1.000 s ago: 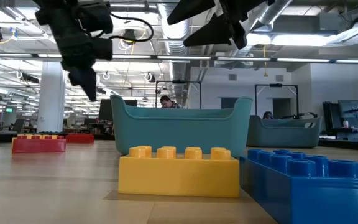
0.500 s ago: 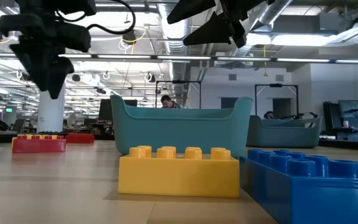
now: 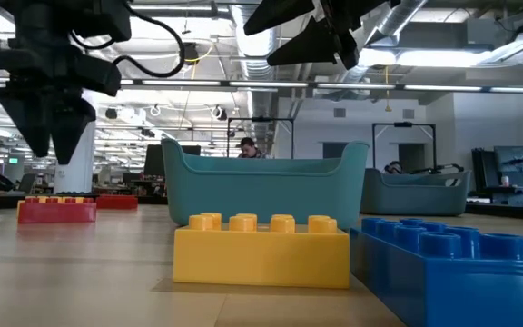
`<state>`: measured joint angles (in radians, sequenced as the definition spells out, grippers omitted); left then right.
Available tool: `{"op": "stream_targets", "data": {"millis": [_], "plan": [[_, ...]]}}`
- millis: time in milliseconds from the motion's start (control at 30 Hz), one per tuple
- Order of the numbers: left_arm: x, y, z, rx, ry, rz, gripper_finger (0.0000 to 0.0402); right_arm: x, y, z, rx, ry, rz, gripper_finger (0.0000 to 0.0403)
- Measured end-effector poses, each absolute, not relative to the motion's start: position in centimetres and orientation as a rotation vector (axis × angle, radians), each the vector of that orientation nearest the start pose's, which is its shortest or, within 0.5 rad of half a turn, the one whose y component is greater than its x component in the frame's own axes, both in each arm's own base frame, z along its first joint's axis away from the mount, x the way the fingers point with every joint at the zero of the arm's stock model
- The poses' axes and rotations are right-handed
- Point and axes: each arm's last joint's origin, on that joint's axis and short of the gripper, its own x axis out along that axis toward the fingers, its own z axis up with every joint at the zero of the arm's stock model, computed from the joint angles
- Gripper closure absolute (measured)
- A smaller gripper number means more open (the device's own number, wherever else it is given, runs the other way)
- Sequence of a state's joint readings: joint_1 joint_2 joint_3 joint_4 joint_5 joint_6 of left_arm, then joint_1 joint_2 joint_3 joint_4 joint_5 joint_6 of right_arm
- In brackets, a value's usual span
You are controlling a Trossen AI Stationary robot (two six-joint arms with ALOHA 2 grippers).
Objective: Sort & place blocks by color
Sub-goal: Put the yellow game piece into the yellow bin
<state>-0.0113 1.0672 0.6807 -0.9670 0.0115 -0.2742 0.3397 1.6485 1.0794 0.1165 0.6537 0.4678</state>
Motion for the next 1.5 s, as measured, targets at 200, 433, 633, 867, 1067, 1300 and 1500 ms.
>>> {"op": "stream_targets", "data": {"millis": [200, 433, 633, 867, 1067, 1300, 1500], "plan": [[17.0, -0.2, 19.9, -0.232, 1.278, 0.172, 0.0132, 34.6, 10.4, 24.6, 0.241, 0.317, -0.393, 0.0101], [17.7, -0.1, 17.8, -0.221, 1.366, 0.205, 0.0133, 34.7, 10.4, 24.7, 0.236, 0.301, -0.386, 0.0101], [18.4, -0.2, 16.3, -0.213, 1.457, 0.209, 0.0133, 34.7, 10.5, 24.9, 0.229, 0.292, -0.380, 0.0101], [19.0, -0.6, 15.1, -0.204, 1.512, 0.152, 0.0133, 34.7, 10.7, 24.9, 0.225, 0.292, -0.371, 0.0101], [19.4, -0.6, 14.0, -0.192, 1.561, 0.156, 0.0133, 34.7, 10.7, 24.8, 0.224, 0.295, -0.372, 0.0101], [19.7, -0.6, 13.5, -0.174, 1.591, 0.121, 0.0133, 34.7, 10.7, 24.8, 0.224, 0.296, -0.372, 0.0101], [19.6, -0.6, 13.5, -0.169, 1.596, 0.109, 0.0133, 34.7, 10.7, 24.8, 0.224, 0.296, -0.372, 0.0101]]}}
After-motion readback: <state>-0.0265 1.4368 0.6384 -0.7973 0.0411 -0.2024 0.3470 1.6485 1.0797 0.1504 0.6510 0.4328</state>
